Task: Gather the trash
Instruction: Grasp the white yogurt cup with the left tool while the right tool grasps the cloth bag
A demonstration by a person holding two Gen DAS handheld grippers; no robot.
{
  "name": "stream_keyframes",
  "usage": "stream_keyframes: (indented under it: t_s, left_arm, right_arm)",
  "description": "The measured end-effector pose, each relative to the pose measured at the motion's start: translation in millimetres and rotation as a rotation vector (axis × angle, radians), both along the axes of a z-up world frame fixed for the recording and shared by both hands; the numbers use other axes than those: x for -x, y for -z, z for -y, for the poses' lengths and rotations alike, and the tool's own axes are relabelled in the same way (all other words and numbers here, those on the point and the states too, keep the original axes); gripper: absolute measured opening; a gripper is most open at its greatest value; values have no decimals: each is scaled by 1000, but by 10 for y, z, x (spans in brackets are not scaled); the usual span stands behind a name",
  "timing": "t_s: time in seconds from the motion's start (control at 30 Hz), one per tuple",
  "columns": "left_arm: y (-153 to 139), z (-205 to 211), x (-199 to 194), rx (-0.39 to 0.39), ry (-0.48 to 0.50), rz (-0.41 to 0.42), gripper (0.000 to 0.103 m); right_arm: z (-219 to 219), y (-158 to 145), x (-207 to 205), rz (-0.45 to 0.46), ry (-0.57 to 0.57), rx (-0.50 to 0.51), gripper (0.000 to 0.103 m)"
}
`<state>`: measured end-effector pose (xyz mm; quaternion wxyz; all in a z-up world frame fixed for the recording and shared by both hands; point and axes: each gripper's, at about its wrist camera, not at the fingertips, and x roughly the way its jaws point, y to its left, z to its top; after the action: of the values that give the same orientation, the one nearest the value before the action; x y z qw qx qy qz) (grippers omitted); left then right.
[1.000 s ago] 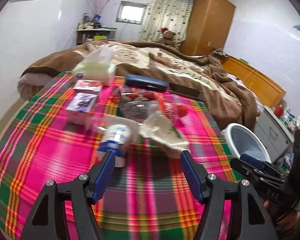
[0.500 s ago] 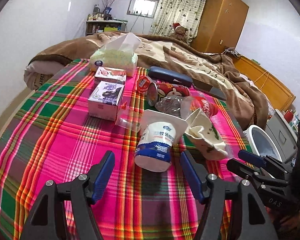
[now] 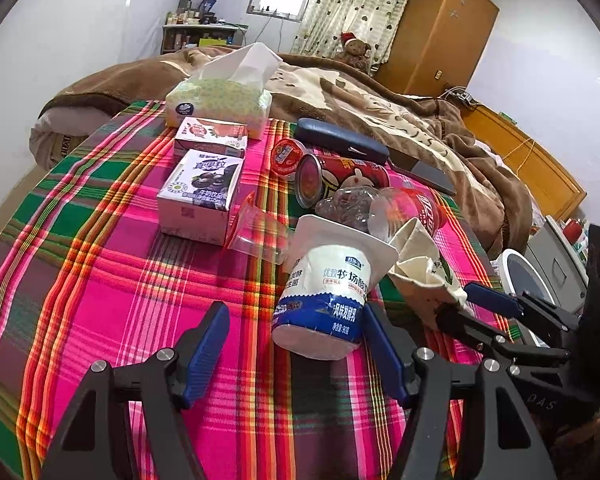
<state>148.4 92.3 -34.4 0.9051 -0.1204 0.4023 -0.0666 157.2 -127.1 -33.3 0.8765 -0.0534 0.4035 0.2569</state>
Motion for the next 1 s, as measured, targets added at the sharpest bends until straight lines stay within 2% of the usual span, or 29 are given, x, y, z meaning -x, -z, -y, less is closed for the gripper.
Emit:
stream_keyframes:
  t_s: [0.33,0.5,0.67,0.73,0.77,1.0]
  left_arm:
    - [19,-35,-104,-23,8,-22,68]
    - [25,-38,-148,-29,24,-26,68]
    - [37,-92,-157,1,25,-19,68]
    - [58,-113,-167,29,28,-28,64]
    - [62,-119,-169,35,30,-31,59]
    - [33,-70,-112,7,37,-20,53]
  right_arm:
    - [-108,-19,-139,-60,-167,9,64]
    - [-122,19,-197,-68,-167,20,64]
    - [-90,61,-193,-88,-149,-15,64]
    - [-70,64,-188,-95,-139,-40,60]
    - [-68,64,-181,-93,-135,-39,54]
    - [-49,55,-95,-73,-118,-35,43]
